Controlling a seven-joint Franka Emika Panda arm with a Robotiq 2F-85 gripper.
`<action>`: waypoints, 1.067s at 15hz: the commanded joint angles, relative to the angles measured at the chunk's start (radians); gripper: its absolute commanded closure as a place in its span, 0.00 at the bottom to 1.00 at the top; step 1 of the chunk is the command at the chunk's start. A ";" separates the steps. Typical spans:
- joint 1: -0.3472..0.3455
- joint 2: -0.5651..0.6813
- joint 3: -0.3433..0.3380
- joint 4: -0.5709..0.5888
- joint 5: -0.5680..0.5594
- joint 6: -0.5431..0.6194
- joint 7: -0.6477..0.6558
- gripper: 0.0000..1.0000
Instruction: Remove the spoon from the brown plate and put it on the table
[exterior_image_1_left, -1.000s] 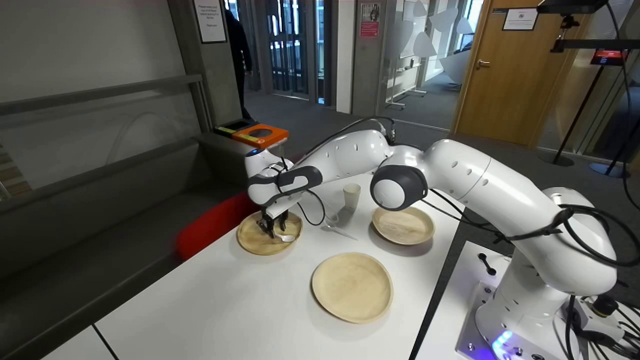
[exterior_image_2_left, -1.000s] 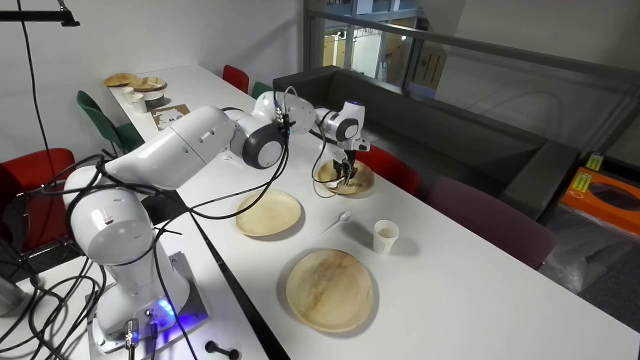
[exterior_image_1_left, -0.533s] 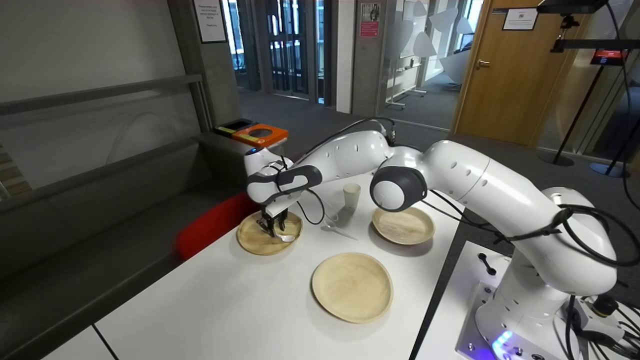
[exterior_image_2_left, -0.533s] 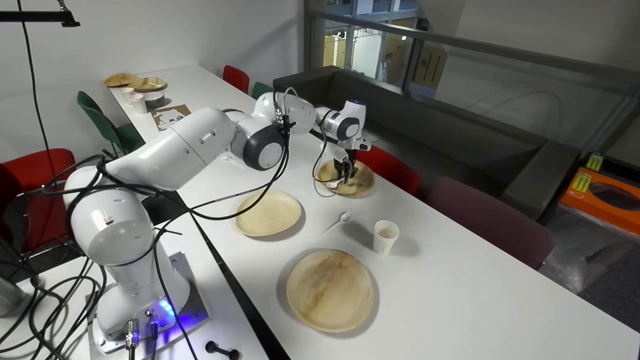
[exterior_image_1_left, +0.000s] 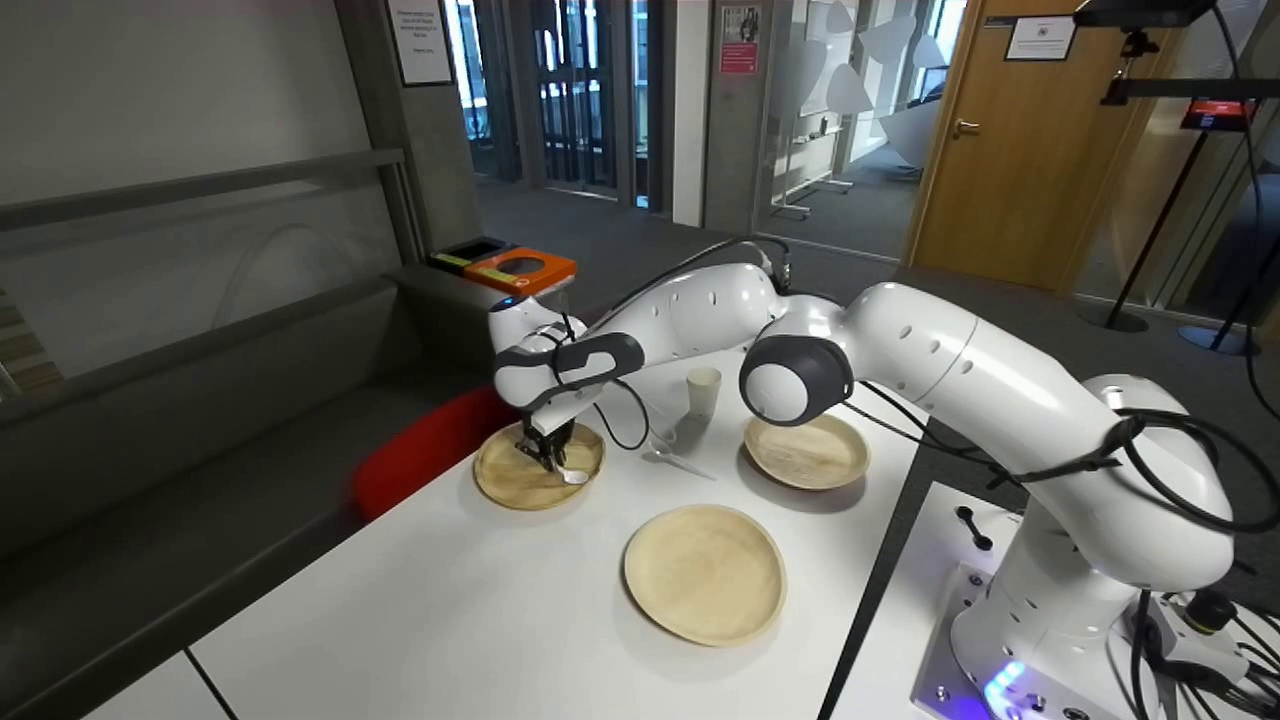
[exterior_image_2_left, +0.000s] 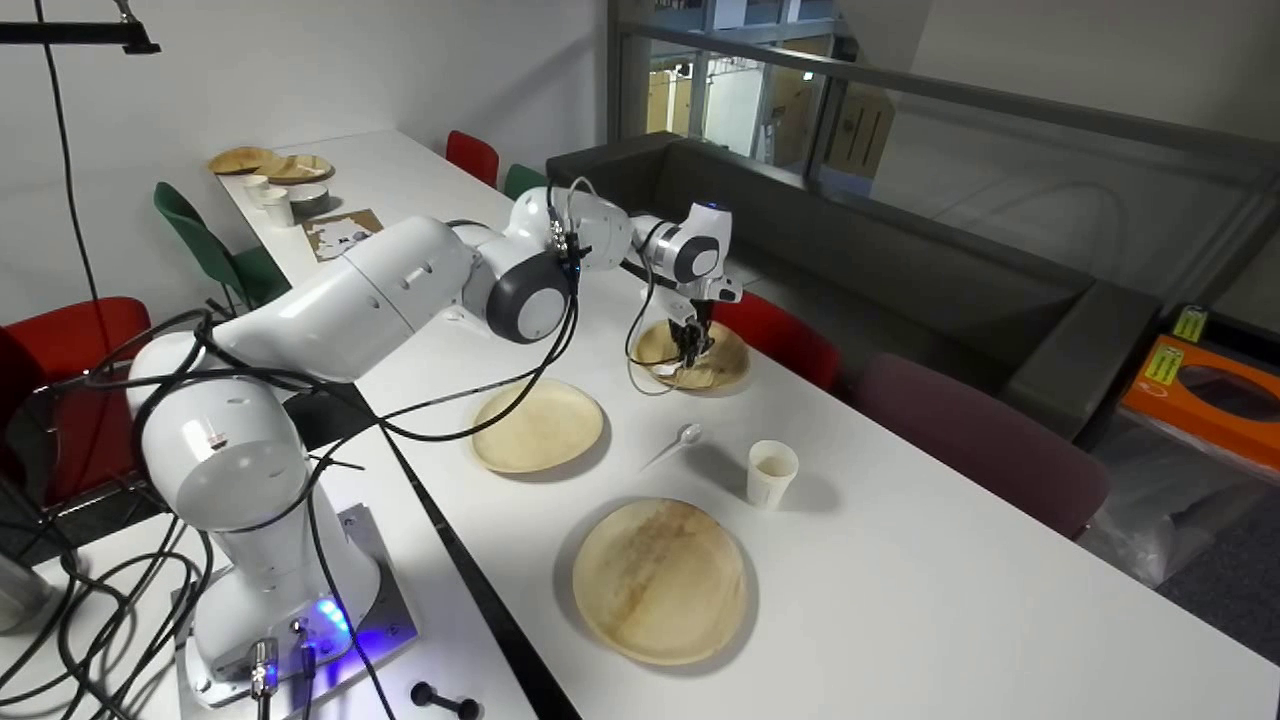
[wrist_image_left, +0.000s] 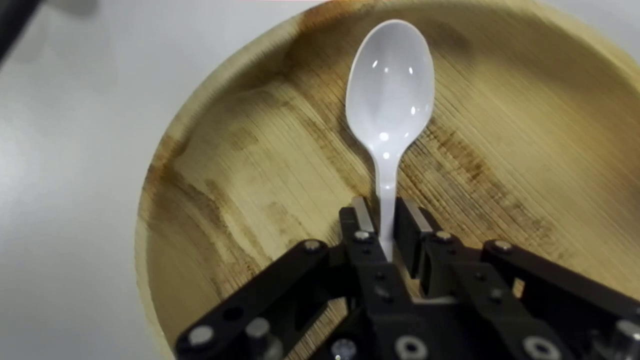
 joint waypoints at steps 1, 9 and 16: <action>-0.008 0.016 0.010 0.054 0.008 -0.053 -0.028 0.84; -0.017 -0.028 0.013 0.007 0.008 -0.022 -0.039 0.92; -0.027 -0.058 0.009 -0.016 0.005 -0.018 -0.042 0.93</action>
